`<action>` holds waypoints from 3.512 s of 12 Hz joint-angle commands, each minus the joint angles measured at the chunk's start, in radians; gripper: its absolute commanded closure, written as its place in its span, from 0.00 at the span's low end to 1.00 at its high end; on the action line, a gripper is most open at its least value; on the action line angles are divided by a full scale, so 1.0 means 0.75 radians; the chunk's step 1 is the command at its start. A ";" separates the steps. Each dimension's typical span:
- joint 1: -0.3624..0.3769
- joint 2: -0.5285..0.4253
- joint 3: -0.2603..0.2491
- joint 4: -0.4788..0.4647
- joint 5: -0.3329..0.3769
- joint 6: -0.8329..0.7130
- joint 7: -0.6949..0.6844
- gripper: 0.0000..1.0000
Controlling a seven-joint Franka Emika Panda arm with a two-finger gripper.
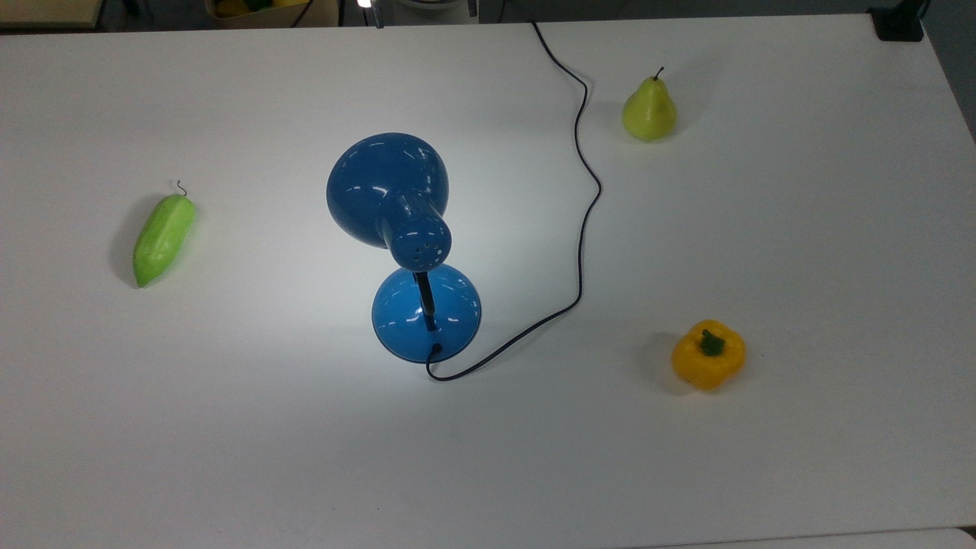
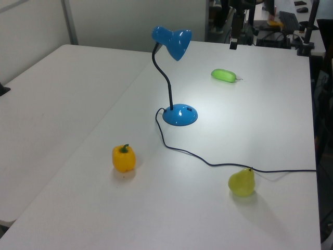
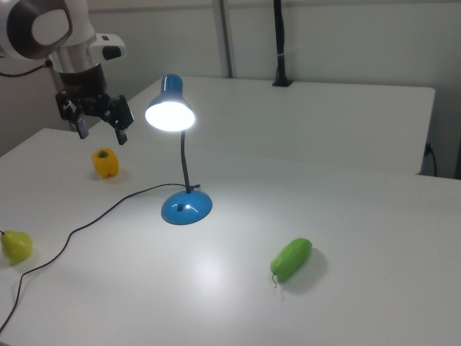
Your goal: Turn off lamp
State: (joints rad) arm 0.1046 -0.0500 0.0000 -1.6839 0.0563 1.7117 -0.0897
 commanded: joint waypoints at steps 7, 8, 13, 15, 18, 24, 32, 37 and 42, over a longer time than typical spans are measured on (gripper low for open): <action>0.000 -0.013 -0.004 -0.017 0.001 0.025 -0.019 0.00; 0.000 -0.013 -0.004 -0.015 0.001 0.025 -0.017 0.00; 0.000 -0.013 -0.004 -0.015 0.001 0.027 -0.032 0.00; 0.000 -0.013 -0.004 -0.017 0.001 0.027 -0.030 0.06; 0.000 -0.013 -0.004 -0.013 -0.001 0.027 -0.034 0.41; 0.000 -0.011 -0.004 -0.013 0.009 0.033 -0.034 1.00; 0.000 -0.011 -0.004 -0.019 0.017 0.049 -0.084 1.00; -0.013 -0.015 -0.002 -0.039 0.011 0.025 -0.291 1.00; -0.015 0.009 -0.002 -0.086 0.015 0.125 -0.279 1.00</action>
State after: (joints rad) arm 0.0959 -0.0381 0.0000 -1.6988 0.0563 1.7297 -0.2743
